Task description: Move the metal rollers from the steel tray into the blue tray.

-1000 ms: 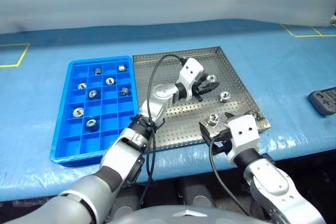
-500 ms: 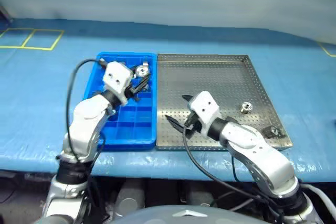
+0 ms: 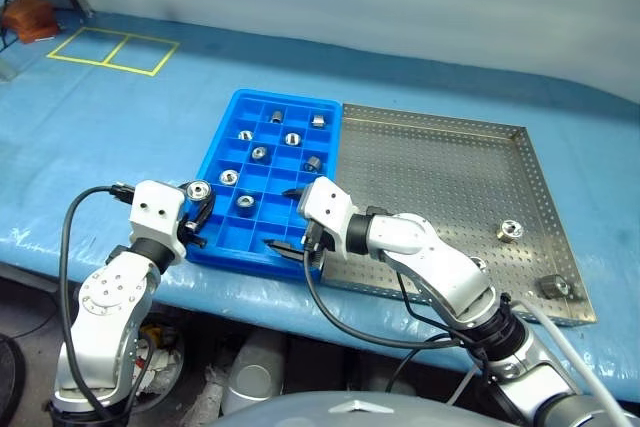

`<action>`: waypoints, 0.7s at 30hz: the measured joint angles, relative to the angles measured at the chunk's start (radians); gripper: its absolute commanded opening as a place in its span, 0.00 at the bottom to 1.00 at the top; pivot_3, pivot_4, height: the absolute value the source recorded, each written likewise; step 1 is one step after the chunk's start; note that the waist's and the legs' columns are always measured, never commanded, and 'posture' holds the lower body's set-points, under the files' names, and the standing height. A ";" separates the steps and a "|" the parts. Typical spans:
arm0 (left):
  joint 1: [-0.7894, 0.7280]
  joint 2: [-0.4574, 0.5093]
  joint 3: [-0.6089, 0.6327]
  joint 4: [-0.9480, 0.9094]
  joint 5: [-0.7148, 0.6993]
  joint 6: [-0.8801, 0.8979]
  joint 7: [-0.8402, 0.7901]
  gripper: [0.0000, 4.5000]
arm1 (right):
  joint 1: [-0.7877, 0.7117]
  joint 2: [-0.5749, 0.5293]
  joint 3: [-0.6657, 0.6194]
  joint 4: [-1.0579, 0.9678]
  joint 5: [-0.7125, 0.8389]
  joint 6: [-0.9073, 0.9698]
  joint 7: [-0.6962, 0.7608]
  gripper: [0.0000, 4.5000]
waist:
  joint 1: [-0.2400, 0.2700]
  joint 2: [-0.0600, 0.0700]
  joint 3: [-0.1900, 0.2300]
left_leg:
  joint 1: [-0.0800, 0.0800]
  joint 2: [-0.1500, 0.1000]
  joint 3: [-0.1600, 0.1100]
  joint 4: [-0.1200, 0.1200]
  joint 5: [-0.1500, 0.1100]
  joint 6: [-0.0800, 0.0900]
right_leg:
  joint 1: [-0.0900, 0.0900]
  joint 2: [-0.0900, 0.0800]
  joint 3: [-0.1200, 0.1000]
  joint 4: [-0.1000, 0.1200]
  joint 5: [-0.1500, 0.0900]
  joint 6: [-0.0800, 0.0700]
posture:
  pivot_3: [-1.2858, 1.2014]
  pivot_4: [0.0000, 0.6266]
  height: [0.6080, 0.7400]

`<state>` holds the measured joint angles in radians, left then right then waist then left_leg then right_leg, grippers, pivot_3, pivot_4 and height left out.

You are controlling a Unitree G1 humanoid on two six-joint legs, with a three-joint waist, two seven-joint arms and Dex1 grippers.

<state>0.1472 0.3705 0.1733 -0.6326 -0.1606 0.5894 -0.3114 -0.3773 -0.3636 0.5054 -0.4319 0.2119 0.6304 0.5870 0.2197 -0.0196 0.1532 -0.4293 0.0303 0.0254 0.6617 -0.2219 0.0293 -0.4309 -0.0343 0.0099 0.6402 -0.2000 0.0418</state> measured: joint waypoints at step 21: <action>0.066 0.019 -0.069 0.003 -0.041 0.012 -0.050 0.38 | 0.070 0.002 -0.019 -0.046 -0.023 0.034 -0.020 1.00 | 0.097 0.000 -0.002 | -0.010 -0.001 0.006 -0.001 -0.002 -0.003 | -0.012 0.000 -0.002 -0.001 0.000 0.000 | 0.68 0.24 1.00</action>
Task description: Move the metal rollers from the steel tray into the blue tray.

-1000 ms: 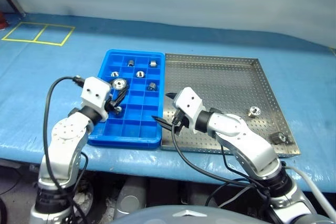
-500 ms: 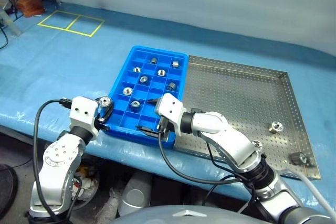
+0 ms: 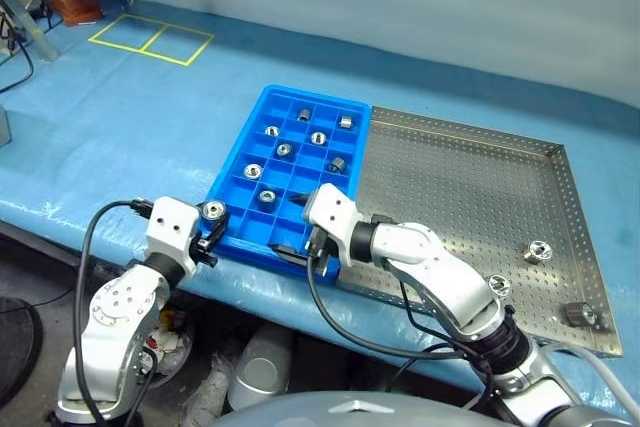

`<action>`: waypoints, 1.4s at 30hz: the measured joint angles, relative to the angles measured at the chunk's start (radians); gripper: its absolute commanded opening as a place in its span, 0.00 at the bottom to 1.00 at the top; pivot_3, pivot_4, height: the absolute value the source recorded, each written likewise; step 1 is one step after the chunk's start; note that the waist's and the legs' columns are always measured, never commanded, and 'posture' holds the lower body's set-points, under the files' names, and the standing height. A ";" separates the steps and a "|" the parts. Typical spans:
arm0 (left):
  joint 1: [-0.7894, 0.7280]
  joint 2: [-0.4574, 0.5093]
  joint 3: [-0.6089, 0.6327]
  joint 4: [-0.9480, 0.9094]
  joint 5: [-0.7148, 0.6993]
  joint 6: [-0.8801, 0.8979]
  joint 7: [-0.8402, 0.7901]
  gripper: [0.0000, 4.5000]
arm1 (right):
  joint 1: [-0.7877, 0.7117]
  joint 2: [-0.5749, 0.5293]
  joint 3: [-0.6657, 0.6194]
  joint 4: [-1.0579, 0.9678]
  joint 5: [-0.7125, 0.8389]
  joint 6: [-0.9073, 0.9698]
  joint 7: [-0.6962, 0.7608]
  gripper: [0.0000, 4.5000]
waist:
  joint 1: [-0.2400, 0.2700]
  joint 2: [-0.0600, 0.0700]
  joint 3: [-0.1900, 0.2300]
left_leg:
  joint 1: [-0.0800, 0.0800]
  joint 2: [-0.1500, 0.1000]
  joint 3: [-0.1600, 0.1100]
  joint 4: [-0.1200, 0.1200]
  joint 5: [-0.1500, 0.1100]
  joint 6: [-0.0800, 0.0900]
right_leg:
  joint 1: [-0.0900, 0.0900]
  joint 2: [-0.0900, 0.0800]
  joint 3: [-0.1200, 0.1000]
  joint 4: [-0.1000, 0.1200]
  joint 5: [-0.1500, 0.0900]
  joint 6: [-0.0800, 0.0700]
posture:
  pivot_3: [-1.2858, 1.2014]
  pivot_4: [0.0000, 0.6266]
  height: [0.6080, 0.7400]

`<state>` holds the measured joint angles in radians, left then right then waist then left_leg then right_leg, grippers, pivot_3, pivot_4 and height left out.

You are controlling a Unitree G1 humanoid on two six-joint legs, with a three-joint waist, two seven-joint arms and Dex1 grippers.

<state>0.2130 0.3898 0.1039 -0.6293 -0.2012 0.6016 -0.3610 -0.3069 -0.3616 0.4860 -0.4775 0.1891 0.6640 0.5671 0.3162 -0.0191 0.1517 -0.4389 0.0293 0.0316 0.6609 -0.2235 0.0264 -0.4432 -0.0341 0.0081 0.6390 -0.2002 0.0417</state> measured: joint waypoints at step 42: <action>-0.470 -0.151 -0.354 0.316 -0.085 -0.047 -0.176 0.99 | 0.467 0.080 -0.474 -0.516 -0.048 0.488 -0.435 1.00 | -0.327 0.000 -0.001 | 0.011 0.001 -0.006 0.003 0.001 0.000 | 0.015 0.007 0.005 0.005 -0.002 -0.004 | 0.48 0.24 1.00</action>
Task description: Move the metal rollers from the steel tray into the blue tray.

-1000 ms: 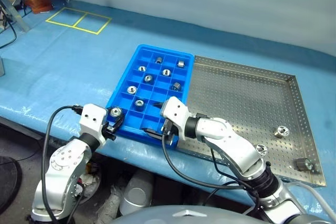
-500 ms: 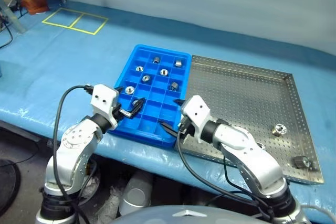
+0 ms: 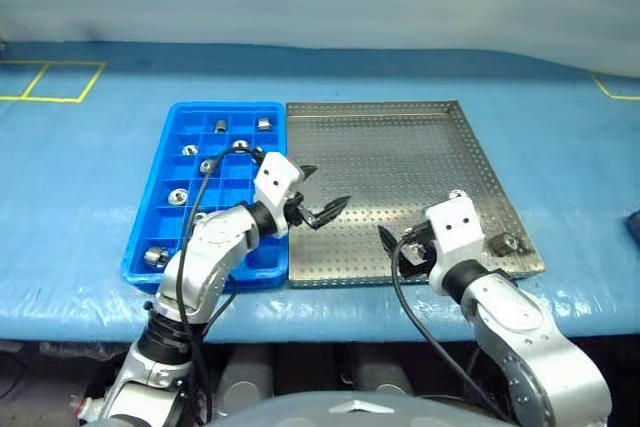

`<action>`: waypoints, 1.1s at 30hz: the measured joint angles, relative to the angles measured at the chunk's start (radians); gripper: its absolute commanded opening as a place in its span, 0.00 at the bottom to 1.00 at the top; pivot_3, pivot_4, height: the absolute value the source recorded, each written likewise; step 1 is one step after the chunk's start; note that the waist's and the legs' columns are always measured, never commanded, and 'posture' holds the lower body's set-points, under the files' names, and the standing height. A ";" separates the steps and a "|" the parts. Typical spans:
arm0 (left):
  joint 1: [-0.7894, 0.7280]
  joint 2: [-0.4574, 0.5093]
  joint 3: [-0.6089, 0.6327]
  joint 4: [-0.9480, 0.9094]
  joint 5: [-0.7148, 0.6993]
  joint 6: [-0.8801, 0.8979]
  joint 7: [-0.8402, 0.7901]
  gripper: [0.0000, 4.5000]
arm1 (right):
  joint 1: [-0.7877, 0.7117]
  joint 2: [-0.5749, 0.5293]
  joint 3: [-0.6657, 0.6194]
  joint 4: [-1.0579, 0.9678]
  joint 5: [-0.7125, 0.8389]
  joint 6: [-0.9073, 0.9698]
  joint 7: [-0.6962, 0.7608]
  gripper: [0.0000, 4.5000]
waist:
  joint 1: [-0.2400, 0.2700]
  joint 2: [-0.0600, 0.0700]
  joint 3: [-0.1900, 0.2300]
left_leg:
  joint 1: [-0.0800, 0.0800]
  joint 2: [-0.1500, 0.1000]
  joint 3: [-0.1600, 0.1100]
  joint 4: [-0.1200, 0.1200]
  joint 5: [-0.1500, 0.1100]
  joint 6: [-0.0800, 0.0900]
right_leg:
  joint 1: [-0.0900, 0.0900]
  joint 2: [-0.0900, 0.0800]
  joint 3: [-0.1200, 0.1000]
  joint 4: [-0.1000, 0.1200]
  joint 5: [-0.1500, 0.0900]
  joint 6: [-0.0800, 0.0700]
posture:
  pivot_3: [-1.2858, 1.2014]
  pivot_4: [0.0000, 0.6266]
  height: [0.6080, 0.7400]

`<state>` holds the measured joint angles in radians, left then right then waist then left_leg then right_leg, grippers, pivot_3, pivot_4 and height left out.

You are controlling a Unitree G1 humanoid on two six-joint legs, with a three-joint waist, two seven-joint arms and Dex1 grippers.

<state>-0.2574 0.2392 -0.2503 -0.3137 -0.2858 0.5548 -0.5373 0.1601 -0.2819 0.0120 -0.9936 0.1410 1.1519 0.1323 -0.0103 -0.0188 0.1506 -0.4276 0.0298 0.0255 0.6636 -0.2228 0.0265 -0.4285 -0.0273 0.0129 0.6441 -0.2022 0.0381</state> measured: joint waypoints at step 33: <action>0.086 0.016 -0.208 -0.020 0.070 -0.059 -0.096 1.00 | -0.178 0.227 -0.089 0.309 -0.060 0.161 -0.156 0.37 | -0.013 0.002 -0.001 | 0.000 0.005 0.002 -0.002 0.000 0.001 | -0.001 0.001 0.004 -0.001 0.000 0.001 | 0.53 0.24 1.00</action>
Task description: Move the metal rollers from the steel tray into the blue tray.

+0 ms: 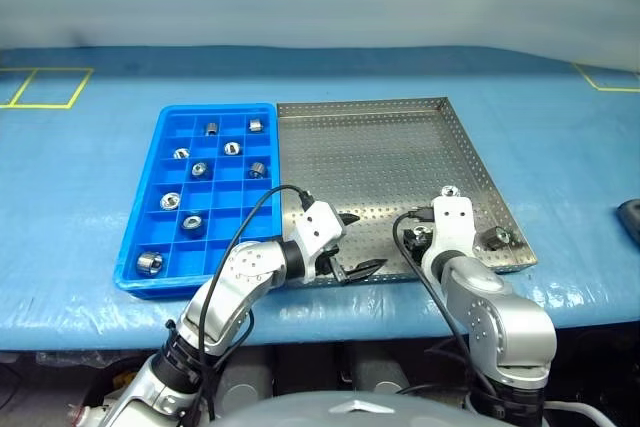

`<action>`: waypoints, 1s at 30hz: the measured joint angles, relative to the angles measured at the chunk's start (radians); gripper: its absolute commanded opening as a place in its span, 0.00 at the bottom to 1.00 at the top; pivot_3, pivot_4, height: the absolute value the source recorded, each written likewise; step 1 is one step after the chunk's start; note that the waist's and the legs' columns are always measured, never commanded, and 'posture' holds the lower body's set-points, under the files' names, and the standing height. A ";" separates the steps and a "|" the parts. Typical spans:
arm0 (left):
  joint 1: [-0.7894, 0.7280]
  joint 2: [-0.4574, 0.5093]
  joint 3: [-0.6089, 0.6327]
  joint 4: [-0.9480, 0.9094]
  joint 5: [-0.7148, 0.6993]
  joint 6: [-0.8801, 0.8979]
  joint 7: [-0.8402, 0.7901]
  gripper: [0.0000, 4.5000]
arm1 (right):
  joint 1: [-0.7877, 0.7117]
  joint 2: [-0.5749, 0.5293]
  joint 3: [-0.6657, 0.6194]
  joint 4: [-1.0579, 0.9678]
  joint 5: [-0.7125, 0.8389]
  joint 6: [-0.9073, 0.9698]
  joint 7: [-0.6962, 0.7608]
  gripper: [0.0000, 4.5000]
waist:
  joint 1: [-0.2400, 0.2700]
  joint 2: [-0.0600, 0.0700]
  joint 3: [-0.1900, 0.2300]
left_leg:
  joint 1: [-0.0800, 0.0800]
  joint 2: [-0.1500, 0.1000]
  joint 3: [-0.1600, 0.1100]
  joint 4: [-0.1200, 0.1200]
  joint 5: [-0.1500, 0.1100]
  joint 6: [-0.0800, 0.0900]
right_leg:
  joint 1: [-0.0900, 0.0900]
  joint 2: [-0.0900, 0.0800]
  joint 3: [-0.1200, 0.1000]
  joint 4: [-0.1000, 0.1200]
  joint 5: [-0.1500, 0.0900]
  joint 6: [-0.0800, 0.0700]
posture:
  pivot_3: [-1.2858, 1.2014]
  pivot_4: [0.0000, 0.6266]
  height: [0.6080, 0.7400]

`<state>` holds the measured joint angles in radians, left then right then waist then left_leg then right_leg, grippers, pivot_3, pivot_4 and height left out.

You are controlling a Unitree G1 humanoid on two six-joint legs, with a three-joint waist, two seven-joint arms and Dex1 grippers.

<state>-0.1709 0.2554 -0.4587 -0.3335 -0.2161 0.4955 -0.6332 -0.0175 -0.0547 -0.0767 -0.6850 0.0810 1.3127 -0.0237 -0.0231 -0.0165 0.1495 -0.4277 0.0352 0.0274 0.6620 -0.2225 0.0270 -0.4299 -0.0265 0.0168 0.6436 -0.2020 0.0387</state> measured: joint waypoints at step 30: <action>0.252 -0.012 0.351 -0.308 -0.018 0.067 0.357 1.00 | -0.487 -0.030 0.365 0.417 0.018 -0.445 0.267 0.37 | 0.144 0.001 0.003 | -0.002 -0.006 -0.005 -0.003 0.000 0.000 | 0.000 0.001 -0.005 -0.001 -0.001 -0.001 | 0.72 0.24 1.00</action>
<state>0.0815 0.2434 -0.1072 -0.6410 -0.2346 0.5623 -0.2766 -0.5049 -0.0843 0.2887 -0.2683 0.0990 0.8682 0.2428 0.1204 -0.0159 0.1520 -0.4293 0.0297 0.0228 0.6593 -0.2225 0.0270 -0.4298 -0.0259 0.0121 0.6424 -0.2028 0.0372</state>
